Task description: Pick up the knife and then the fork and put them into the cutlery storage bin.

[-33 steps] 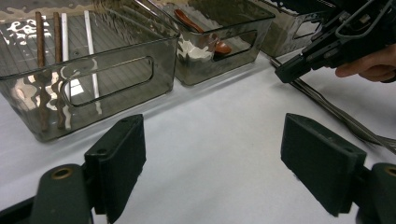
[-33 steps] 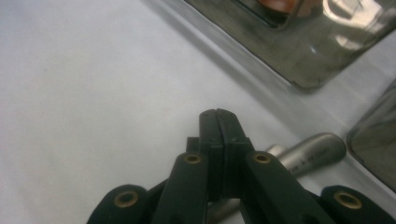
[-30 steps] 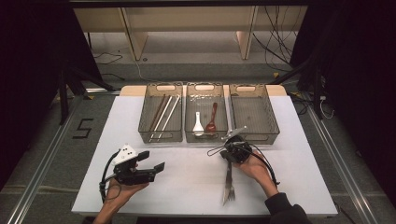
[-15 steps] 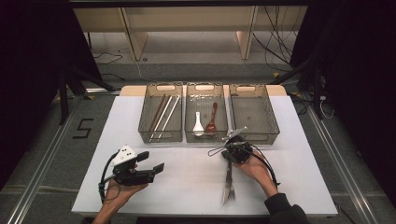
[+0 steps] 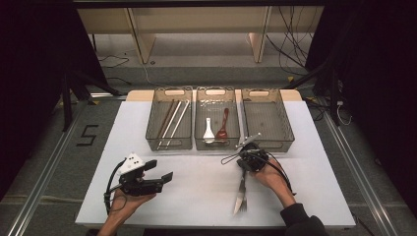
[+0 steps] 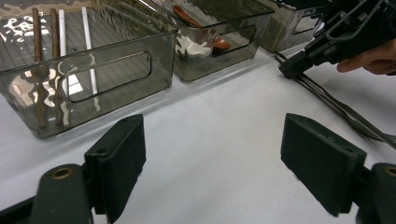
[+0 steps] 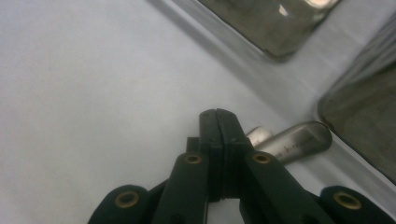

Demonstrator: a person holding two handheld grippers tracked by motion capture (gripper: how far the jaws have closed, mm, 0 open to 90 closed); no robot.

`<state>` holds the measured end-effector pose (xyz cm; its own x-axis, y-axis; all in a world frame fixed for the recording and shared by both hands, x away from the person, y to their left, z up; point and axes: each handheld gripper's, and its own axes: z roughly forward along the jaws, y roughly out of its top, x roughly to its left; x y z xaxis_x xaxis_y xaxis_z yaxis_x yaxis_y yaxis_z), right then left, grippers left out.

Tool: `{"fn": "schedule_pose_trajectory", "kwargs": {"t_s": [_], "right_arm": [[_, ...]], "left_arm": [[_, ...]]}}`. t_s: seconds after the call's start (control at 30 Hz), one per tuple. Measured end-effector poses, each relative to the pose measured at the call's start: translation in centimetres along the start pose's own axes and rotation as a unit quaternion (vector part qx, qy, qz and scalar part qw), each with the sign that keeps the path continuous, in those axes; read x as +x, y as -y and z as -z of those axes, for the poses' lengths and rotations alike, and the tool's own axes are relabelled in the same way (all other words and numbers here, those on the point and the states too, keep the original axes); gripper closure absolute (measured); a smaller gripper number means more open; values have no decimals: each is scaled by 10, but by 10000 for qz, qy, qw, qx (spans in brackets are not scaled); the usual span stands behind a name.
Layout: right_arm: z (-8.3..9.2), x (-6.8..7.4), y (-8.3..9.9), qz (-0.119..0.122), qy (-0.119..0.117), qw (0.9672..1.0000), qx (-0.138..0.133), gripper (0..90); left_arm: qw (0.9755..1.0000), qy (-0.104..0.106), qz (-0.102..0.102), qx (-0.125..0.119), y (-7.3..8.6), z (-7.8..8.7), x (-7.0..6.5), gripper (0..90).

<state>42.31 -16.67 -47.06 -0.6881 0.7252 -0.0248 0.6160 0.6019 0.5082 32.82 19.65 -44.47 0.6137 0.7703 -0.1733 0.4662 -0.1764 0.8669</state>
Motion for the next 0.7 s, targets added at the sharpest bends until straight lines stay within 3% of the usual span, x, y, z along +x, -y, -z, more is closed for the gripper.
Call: {"fn": "schedule_pose_trajectory", "kwargs": {"t_s": [0.53, 0.7], "right_arm": [[26, -11, 36, -352, 113, 9990, 267, 900], [36, -16, 53, -513, 51, 9982, 312, 900]], "left_arm": [[10000, 8, -40, 25, 1, 0, -1, 215], [10000, -11, -38, 12, 1, 2, -1, 216]]}}
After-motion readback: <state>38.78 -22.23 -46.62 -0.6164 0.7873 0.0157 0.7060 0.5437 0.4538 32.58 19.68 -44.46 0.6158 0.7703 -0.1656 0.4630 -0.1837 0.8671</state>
